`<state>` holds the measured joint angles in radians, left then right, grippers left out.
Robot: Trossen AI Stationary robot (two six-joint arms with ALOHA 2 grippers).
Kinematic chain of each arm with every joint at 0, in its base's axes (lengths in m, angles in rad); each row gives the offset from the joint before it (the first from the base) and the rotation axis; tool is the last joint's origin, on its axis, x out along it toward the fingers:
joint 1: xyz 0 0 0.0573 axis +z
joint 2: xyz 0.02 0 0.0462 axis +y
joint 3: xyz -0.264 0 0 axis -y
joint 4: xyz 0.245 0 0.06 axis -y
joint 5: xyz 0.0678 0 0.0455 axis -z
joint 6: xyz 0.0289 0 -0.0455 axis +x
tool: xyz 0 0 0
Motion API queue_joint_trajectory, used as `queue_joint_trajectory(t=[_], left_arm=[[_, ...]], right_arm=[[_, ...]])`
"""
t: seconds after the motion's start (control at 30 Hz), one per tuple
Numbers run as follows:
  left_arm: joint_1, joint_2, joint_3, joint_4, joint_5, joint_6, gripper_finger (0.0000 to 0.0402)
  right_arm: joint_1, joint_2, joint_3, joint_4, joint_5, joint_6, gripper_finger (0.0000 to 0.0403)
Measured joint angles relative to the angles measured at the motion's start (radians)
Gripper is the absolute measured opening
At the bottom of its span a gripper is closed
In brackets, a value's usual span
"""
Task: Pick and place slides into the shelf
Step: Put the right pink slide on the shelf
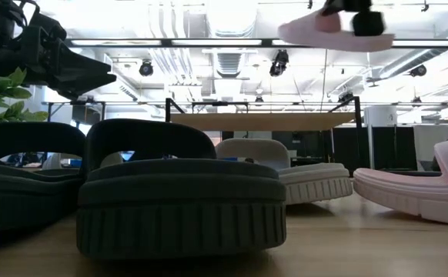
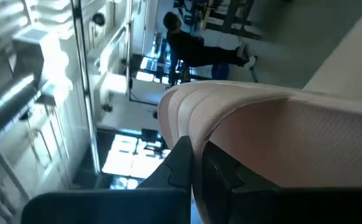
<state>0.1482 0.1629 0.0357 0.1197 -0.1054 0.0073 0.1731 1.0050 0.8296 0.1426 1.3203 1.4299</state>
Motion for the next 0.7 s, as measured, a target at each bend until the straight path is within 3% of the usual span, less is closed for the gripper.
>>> queue_joint_trajectory(t=[0.13,0.23,0.4,0.7], left_arm=[[0.0,0.0,0.0,0.0,0.0,0.0,0.0223],[0.0,0.0,0.0,0.0,0.0,0.0,0.0223],[0.0,0.0,0.0,0.0,0.0,0.0,0.0223],[0.0,0.0,0.0,0.0,0.0,0.0,0.0223]], right_arm=[[-0.046,0.117,0.0,0.106,-0.005,0.152,0.0013],[-0.087,0.182,0.0,0.154,0.048,0.276,0.0013],[-0.2,0.22,-0.001,0.162,0.065,0.403,0.0013],[-0.367,0.275,-0.001,0.187,-0.166,0.497,0.0013]])
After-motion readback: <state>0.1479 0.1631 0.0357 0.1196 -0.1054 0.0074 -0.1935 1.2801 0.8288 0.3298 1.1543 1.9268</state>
